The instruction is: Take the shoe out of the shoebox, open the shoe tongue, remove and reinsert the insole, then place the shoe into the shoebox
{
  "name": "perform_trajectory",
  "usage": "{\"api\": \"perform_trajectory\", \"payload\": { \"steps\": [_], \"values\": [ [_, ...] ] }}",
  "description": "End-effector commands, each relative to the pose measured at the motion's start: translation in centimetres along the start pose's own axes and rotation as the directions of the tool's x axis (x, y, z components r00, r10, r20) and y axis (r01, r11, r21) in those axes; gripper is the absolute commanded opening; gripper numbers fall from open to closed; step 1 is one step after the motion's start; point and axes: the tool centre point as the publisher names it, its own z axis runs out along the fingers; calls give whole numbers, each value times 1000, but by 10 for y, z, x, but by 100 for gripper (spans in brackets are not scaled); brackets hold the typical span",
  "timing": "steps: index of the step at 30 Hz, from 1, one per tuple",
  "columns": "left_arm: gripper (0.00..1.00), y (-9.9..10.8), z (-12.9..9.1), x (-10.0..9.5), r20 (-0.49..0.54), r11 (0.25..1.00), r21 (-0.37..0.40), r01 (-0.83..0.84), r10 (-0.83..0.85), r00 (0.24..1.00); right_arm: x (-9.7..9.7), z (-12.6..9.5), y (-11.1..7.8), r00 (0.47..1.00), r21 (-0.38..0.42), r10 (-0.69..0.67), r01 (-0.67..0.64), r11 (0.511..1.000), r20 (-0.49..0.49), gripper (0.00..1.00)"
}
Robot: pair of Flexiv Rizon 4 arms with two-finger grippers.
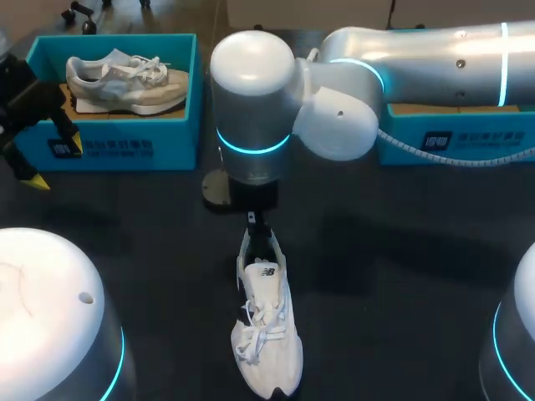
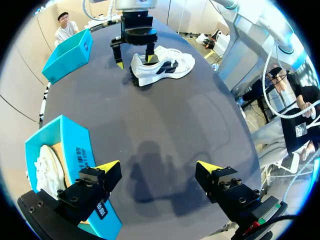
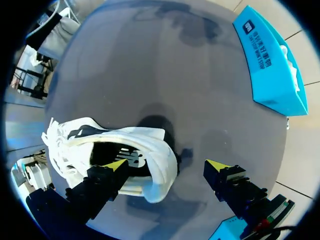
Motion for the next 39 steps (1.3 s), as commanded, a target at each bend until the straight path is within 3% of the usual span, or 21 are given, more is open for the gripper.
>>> {"api": "perform_trajectory", "payload": {
  "steps": [1,8,13,21,25,27,34,36,37,39],
  "values": [
    [100,0,-1,0,-2,1000,-2,0,0,1000,-4,16,3,1000,-3,7,-7,1000,-10,100],
    [100,0,-1,0,-2,1000,-2,0,0,1000,-9,23,-7,999,4,41,-41,999,-11,99],
    [100,0,-1,0,-2,1000,-2,0,0,1000,-9,29,-13,998,4,55,-55,998,-17,79],
    [100,0,-1,0,-2,1000,-2,0,0,1000,-7,38,-13,998,14,62,-61,998,-32,77],
    [100,0,-1,0,-2,1000,-2,0,0,1000,-7,40,-11,997,17,63,-62,998,-36,71],
    [100,0,-1,0,-2,1000,-2,0,0,1000,-6,39,-10,997,18,63,-62,998,-35,61],
    [100,0,-1,0,-2,1000,-2,0,0,1000,-6,42,-7,997,18,60,-60,998,-38,45],
    [100,0,-1,0,-2,1000,-2,0,0,1000,-5,43,-7,997,17,63,-62,998,-41,27],
    [100,0,-1,0,-2,1000,-2,0,0,1000,-5,44,-7,997,18,66,-65,998,-43,5],
    [100,0,-1,0,-2,1000,-2,0,0,1000,-5,45,-7,997,19,70,-69,997,-44,0]
  ]
}}
